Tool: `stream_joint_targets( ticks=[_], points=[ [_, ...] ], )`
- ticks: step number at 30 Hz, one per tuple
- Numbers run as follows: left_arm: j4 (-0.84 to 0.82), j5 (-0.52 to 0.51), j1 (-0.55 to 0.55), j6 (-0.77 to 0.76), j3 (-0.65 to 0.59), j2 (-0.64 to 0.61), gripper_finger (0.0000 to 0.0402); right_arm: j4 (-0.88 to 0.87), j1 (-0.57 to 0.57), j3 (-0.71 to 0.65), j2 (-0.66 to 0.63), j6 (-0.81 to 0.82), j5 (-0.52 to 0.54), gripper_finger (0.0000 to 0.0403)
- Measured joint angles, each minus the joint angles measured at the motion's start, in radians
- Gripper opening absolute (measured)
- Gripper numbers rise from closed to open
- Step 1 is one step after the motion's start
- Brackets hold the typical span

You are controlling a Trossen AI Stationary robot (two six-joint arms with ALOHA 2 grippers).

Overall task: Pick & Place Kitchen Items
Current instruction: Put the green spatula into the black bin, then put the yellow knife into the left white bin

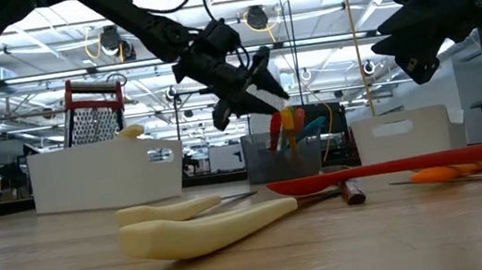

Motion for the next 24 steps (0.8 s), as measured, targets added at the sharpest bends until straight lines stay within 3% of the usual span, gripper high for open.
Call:
stream_joint_targets(
  ticks=[7,11,24],
  points=[
    [0.009,0.008,-0.005,-0.014,0.0,-0.081,0.0204,0.0,0.0,0.0,0.0,-0.003,0.0,0.0114],
    [0.01,-0.049,-0.042,0.002,0.0,-0.146,0.0201,0.0,0.0,0.0,0.0,-0.003,0.0,0.0114],
    [-0.01,-0.277,-0.307,0.17,0.0,-0.322,0.0182,0.001,0.0,0.0,0.0,-0.003,0.002,0.0114]
  ],
)
